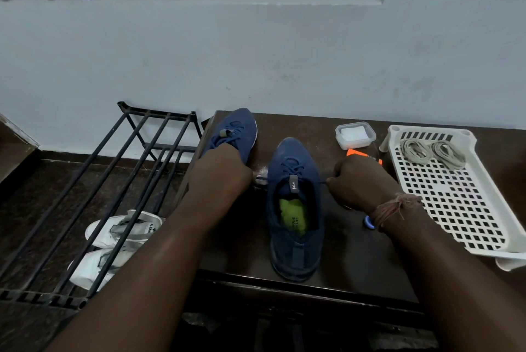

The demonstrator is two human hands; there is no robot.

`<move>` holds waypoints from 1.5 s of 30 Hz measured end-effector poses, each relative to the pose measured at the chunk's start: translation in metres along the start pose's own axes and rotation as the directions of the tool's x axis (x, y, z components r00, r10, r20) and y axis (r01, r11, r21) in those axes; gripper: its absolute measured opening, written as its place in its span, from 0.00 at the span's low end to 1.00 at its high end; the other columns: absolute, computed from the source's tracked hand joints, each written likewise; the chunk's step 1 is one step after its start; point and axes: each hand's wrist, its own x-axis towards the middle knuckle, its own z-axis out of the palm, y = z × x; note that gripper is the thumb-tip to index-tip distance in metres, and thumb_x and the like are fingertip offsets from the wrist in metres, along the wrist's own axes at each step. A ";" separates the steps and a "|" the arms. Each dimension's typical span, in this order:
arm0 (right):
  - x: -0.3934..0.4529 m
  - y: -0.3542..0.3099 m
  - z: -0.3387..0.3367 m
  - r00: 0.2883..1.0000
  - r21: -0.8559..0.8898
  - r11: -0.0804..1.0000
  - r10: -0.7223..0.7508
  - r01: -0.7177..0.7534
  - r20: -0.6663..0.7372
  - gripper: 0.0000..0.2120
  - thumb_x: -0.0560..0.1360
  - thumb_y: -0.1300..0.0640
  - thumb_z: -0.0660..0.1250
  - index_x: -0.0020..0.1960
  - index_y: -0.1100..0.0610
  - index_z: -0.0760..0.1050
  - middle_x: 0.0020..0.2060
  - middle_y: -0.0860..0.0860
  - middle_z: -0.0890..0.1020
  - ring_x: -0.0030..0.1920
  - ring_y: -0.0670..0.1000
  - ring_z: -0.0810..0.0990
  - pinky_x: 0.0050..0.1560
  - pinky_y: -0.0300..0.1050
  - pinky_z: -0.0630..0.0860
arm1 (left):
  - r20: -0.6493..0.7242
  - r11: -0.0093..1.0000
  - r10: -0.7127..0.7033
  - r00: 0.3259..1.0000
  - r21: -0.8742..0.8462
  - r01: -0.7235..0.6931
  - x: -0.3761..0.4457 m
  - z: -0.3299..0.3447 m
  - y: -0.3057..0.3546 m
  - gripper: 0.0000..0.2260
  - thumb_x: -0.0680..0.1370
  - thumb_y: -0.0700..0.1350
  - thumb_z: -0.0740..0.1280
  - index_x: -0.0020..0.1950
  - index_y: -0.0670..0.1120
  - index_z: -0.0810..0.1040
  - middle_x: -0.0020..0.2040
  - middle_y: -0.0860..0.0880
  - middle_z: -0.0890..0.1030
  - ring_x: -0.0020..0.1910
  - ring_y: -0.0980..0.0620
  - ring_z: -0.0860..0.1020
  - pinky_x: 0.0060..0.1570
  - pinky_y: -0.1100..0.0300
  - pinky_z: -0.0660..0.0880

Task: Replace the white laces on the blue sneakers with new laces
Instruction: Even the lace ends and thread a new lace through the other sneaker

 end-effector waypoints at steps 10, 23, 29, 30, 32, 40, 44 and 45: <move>-0.001 0.004 -0.027 0.986 0.448 0.892 -0.017 -0.061 0.169 0.18 0.75 0.47 0.70 0.30 0.56 0.80 0.27 0.51 0.77 0.32 0.53 0.74 0.37 0.45 0.71 | 0.104 0.839 0.136 0.985 -0.541 -0.059 -0.014 -0.032 0.019 0.09 0.77 0.52 0.72 0.44 0.47 0.85 0.33 0.51 0.83 0.32 0.54 0.80 0.32 0.62 0.73; -0.007 -0.030 -0.045 0.893 0.918 -0.367 -0.448 -0.151 -0.031 0.09 0.83 0.61 0.55 0.55 0.59 0.74 0.43 0.53 0.79 0.43 0.50 0.80 0.51 0.44 0.80 | -0.035 0.600 0.336 0.941 -0.762 -0.242 -0.039 -0.021 0.056 0.22 0.83 0.63 0.57 0.40 0.55 0.83 0.35 0.54 0.82 0.36 0.58 0.80 0.44 0.56 0.75; -0.001 -0.032 -0.036 0.973 0.917 -0.398 -0.216 -0.012 -0.081 0.08 0.84 0.62 0.55 0.55 0.59 0.73 0.39 0.52 0.77 0.37 0.50 0.76 0.41 0.44 0.78 | 0.290 0.467 0.508 0.811 -0.884 0.024 -0.040 -0.026 0.051 0.23 0.84 0.61 0.57 0.52 0.44 0.83 0.38 0.45 0.79 0.39 0.49 0.79 0.44 0.59 0.77; 0.001 -0.030 -0.034 0.983 0.932 -0.361 -0.166 0.017 -0.083 0.08 0.84 0.62 0.55 0.55 0.59 0.73 0.38 0.52 0.76 0.35 0.49 0.74 0.38 0.43 0.74 | 0.295 0.500 0.517 0.804 -0.866 -0.004 -0.038 -0.026 0.047 0.18 0.84 0.56 0.60 0.51 0.45 0.83 0.36 0.47 0.75 0.37 0.51 0.76 0.42 0.61 0.74; 0.004 -0.024 -0.033 0.994 0.973 -0.212 -0.036 0.091 -0.100 0.09 0.84 0.63 0.55 0.54 0.59 0.74 0.36 0.51 0.74 0.31 0.48 0.69 0.34 0.42 0.68 | 0.326 0.570 0.483 0.813 -0.822 -0.009 -0.031 -0.023 0.040 0.16 0.85 0.51 0.61 0.52 0.45 0.85 0.34 0.50 0.71 0.35 0.54 0.71 0.40 0.62 0.70; 0.008 0.000 -0.014 0.997 0.607 0.791 0.072 -0.081 0.039 0.12 0.78 0.55 0.63 0.42 0.60 0.80 0.34 0.54 0.79 0.33 0.54 0.74 0.35 0.43 0.70 | 0.376 0.798 0.271 0.886 -0.602 0.011 -0.016 -0.018 0.020 0.10 0.83 0.46 0.65 0.47 0.46 0.84 0.39 0.48 0.83 0.36 0.54 0.78 0.41 0.59 0.74; -0.003 -0.016 -0.005 0.996 0.206 0.978 0.019 -0.036 0.083 0.18 0.79 0.44 0.64 0.36 0.54 0.70 0.33 0.51 0.75 0.37 0.52 0.77 0.34 0.43 0.68 | 0.238 0.739 0.292 0.926 -0.672 -0.060 -0.021 -0.013 0.030 0.05 0.80 0.44 0.70 0.48 0.42 0.83 0.39 0.48 0.86 0.34 0.55 0.81 0.37 0.60 0.77; -0.003 -0.019 -0.002 1.000 0.153 0.988 0.001 0.003 -0.026 0.14 0.79 0.44 0.64 0.42 0.54 0.74 0.39 0.52 0.77 0.45 0.55 0.79 0.41 0.45 0.73 | 0.216 0.726 0.297 0.930 -0.684 -0.073 -0.022 -0.013 0.033 0.05 0.80 0.44 0.71 0.49 0.42 0.82 0.39 0.47 0.86 0.34 0.54 0.81 0.38 0.57 0.77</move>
